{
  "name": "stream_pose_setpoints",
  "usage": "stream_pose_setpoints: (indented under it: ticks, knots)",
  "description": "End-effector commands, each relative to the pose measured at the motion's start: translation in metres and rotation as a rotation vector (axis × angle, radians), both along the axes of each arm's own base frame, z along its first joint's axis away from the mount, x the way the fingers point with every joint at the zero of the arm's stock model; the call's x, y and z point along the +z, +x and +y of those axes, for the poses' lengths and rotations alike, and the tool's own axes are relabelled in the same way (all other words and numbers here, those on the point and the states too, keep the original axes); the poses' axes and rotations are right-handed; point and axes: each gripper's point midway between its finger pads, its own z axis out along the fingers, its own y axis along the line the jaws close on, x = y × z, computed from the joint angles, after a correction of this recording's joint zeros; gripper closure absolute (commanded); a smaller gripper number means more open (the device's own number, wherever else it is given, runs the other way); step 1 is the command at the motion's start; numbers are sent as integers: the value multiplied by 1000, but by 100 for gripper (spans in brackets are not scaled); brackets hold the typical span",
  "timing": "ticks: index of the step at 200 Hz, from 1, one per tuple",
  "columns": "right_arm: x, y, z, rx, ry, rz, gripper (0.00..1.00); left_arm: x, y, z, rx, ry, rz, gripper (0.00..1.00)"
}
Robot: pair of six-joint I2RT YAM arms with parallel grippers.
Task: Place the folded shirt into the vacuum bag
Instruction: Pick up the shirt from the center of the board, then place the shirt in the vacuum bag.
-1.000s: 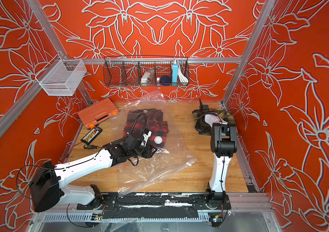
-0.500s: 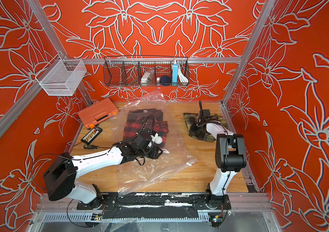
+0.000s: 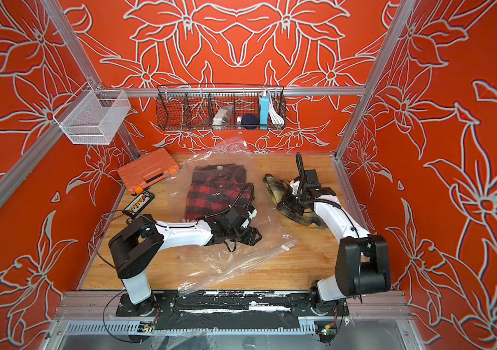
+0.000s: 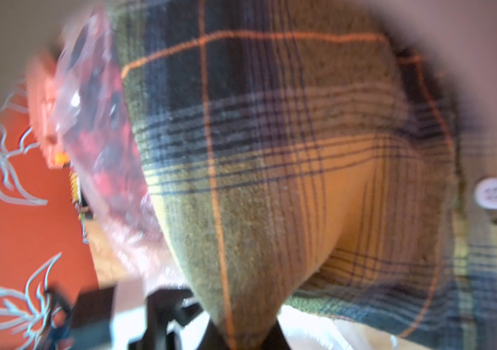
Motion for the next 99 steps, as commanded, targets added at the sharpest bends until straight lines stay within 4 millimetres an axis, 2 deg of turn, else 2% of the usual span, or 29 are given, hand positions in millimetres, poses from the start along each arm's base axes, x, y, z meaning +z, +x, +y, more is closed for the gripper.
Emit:
stream_pose_setpoints:
  ticks: [1, 26, 40, 71, 84, 99]
  knots:
    - [-1, -33, 12, 28, 37, 47, 100, 27, 9, -6, -9, -54, -48, 47]
    - [2, -53, 33, 69, 31, 39, 100, 43, 18, 17, 71, -112, -20, 48]
    - [-3, -59, 47, 90, 22, 39, 100, 47, 21, 37, 128, -120, -4, 48]
    - [-27, -60, 72, 73, -1, 31, 100, 54, 25, 86, 266, -113, 2, 49]
    - [-41, -57, 81, 64, -29, 39, 100, 58, 27, 96, 290, -105, -10, 49]
    - [-57, -52, 89, 50, -49, 30, 100, 57, 31, 100, 293, -86, -5, 48]
